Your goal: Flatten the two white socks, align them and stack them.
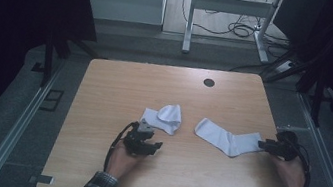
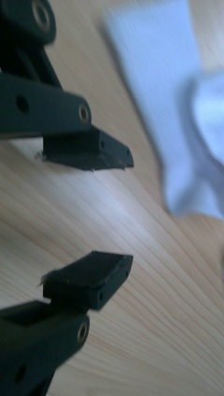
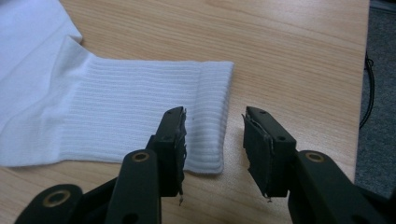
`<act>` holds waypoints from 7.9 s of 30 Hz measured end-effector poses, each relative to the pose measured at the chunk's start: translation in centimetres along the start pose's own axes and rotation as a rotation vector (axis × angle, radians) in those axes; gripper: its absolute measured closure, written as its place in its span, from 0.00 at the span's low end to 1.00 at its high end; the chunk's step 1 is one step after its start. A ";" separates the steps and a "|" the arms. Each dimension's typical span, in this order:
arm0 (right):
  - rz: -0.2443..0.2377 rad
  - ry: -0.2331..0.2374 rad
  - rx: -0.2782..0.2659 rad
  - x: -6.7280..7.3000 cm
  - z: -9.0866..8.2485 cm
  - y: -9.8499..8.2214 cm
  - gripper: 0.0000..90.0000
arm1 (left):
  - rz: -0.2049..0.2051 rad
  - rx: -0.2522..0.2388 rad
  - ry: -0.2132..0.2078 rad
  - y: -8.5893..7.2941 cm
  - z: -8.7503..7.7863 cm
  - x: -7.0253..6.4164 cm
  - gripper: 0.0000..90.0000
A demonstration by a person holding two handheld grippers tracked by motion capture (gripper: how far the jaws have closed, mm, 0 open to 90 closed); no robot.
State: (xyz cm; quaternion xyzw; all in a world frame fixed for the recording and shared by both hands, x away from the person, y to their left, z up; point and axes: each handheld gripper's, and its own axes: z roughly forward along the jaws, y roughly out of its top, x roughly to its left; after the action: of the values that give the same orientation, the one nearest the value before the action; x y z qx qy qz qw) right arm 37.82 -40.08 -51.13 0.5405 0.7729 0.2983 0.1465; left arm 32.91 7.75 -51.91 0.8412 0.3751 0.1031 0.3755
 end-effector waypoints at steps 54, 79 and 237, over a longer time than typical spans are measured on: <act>-0.090 0.078 -0.040 3.4 -2.0 0.1 0.90 | 0.092 -0.025 0.032 7.3 5.3 -5.2 0.97; -0.250 0.318 -0.045 12.9 -1.6 1.6 0.90 | -0.019 -0.046 0.108 -2.0 -4.8 -1.4 0.96; -0.291 0.198 -0.024 10.6 2.9 -0.7 0.44 | -0.153 0.033 0.273 0.2 1.6 8.0 0.56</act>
State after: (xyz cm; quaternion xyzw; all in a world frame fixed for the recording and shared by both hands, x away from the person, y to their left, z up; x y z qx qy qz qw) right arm 34.91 -29.57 -52.86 0.3891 0.8500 0.3350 0.1179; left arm 39.32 12.44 -53.72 0.7946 0.4872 0.1814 0.3137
